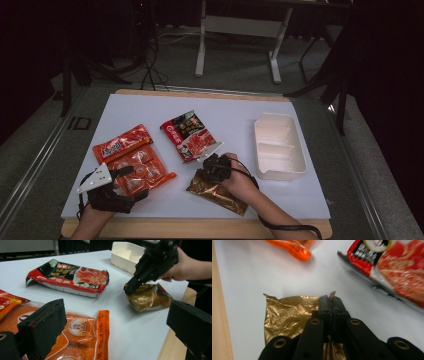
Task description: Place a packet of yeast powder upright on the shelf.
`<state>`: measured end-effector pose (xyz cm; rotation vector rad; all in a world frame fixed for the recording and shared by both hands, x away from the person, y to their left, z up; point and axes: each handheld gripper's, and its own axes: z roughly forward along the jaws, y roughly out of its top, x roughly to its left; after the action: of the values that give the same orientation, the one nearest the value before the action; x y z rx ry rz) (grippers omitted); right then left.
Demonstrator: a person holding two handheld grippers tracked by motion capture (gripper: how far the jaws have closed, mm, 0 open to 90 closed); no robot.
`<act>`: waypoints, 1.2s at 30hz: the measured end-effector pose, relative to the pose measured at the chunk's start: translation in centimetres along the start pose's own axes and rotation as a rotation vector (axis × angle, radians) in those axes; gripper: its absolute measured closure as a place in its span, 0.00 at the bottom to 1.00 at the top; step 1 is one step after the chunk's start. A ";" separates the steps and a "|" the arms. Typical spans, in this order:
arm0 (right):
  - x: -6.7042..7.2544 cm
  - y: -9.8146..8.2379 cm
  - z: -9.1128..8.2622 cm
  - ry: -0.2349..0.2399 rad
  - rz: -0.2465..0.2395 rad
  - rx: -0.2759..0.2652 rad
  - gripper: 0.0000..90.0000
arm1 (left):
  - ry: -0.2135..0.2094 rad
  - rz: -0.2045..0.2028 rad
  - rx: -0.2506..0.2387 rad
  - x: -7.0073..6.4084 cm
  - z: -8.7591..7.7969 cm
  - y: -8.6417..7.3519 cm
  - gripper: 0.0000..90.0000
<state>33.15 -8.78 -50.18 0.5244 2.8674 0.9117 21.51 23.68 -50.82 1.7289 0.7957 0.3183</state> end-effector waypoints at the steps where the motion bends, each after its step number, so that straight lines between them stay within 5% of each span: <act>1: 0.0 0.0 -0.2 0.001 0.000 -0.007 0.99 | 0.003 -0.001 0.001 0.0 0.0 0.0 0.02; 12: 0.1 -0.2 -3.8 -0.022 0.024 -0.078 0.99 | 0.018 -0.027 -0.015 0.1 0.3 -0.1 0.02; 25: 0.4 -0.8 -8.4 -0.016 0.055 -0.179 0.99 | 0.017 0.016 -0.031 -0.1 0.6 -0.3 0.02; 36: 0.3 0.3 -11.3 -0.010 0.077 -0.277 0.99 | 0.010 0.010 -0.032 0.0 0.7 -0.3 0.02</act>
<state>30.85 -14.56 -40.70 0.6086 2.6643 1.2874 21.80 23.14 -51.36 1.7037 0.7849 0.3447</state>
